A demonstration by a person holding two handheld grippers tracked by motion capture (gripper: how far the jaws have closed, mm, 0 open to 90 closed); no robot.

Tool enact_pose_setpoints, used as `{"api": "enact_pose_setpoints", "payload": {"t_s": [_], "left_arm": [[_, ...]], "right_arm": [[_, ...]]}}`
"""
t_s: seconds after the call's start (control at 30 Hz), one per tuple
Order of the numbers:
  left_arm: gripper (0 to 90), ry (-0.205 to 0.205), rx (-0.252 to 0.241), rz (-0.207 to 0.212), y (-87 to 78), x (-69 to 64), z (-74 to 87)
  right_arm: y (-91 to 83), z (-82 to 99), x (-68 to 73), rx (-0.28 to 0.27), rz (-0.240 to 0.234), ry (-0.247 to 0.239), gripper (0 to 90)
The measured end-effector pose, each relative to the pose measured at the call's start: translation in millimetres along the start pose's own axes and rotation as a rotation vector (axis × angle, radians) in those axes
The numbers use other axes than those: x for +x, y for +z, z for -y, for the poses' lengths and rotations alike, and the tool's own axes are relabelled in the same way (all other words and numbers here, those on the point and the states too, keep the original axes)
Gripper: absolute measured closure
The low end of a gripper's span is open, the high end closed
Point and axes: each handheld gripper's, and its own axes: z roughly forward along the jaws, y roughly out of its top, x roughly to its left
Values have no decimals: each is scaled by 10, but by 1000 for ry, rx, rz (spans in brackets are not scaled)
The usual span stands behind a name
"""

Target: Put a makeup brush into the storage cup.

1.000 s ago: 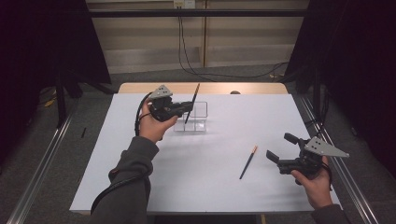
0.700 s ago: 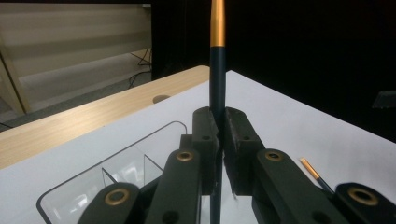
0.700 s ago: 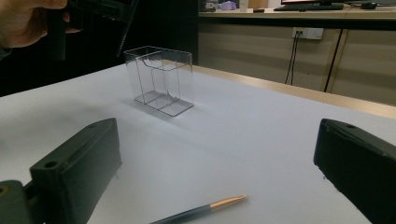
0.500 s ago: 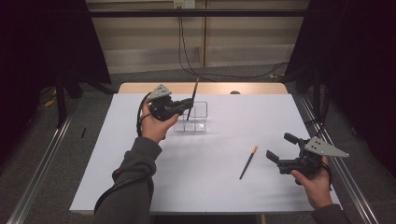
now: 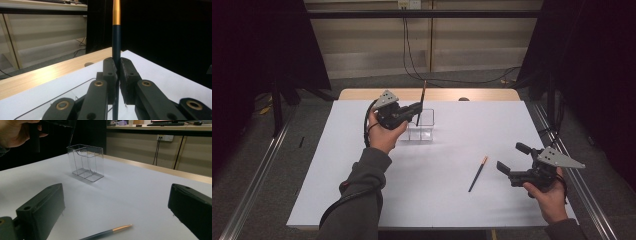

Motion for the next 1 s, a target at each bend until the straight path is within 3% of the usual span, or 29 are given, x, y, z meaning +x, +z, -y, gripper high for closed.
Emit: {"api": "enact_pose_setpoints", "payload": {"t_s": [0.1,0.23,0.27,0.67,0.73,0.77,1.0], "left_arm": [[838,-9,-13,-2,16,4,5],[838,-7,-15,-35,26,3,12],[838,-21,-28,-22,40,-4,17],[838,-17,-42,-43,154,-80,38],[838,-20,-51,-62,183,-106,45],[838,-27,-56,-43,198,-110,50],[838,-23,-75,-61,254,-147,65]], "right_arm": [[-3,1,-3,-1,1,1,5],[-9,-1,-7,1,1,-1,5],[-10,-2,-6,1,1,0,4],[-10,-6,-1,-3,2,2,5],[-13,-6,-2,-2,1,7,5],[-12,-5,-3,-4,0,7,5],[-21,-7,-7,-3,7,9,5]]}}
